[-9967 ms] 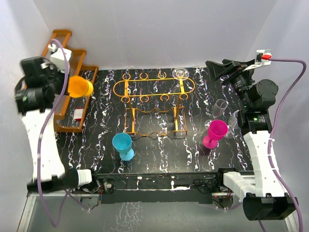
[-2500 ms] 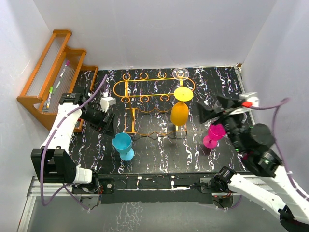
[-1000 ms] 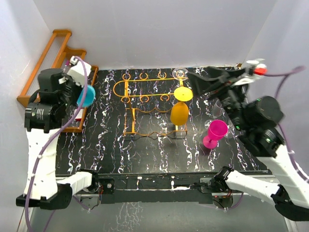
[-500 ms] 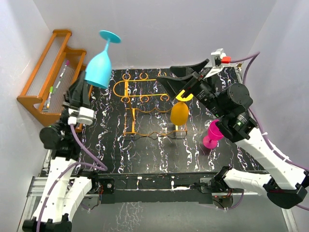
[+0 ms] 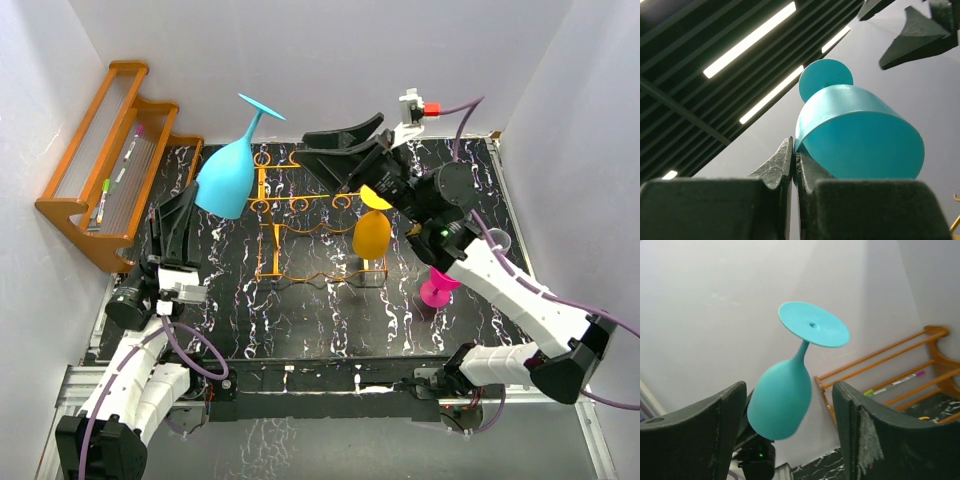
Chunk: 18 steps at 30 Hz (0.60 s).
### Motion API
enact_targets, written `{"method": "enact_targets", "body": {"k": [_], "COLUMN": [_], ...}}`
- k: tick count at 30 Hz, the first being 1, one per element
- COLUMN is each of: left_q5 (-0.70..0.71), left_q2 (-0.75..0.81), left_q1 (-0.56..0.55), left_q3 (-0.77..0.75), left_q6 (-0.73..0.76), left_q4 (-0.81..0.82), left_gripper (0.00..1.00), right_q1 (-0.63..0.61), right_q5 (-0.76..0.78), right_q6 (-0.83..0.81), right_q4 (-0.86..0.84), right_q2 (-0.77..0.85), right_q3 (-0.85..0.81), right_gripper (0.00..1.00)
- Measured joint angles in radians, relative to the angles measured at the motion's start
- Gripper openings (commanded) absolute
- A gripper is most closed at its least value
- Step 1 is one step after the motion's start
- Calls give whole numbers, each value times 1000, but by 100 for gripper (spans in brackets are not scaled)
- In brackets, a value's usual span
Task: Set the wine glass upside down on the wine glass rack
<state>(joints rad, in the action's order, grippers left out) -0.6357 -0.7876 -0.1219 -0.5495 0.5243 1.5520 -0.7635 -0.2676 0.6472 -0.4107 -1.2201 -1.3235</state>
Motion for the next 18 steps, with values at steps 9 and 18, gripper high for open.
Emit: {"method": "enact_targets", "body": {"k": [9, 18], "left_q5": [-36, -56], "left_q2": [-8, -9], "left_q1": [-16, -34], "left_q3": [26, 42], "left_q6": [58, 77], "left_q4": [42, 49], "left_gripper": [0, 0], "right_q1": [-11, -55], "right_q5": [-38, 14], "right_q6": [114, 121], "right_q4": [-201, -306], "right_q2": [-127, -172], "right_q3": [13, 24], "right_gripper": [55, 49]}}
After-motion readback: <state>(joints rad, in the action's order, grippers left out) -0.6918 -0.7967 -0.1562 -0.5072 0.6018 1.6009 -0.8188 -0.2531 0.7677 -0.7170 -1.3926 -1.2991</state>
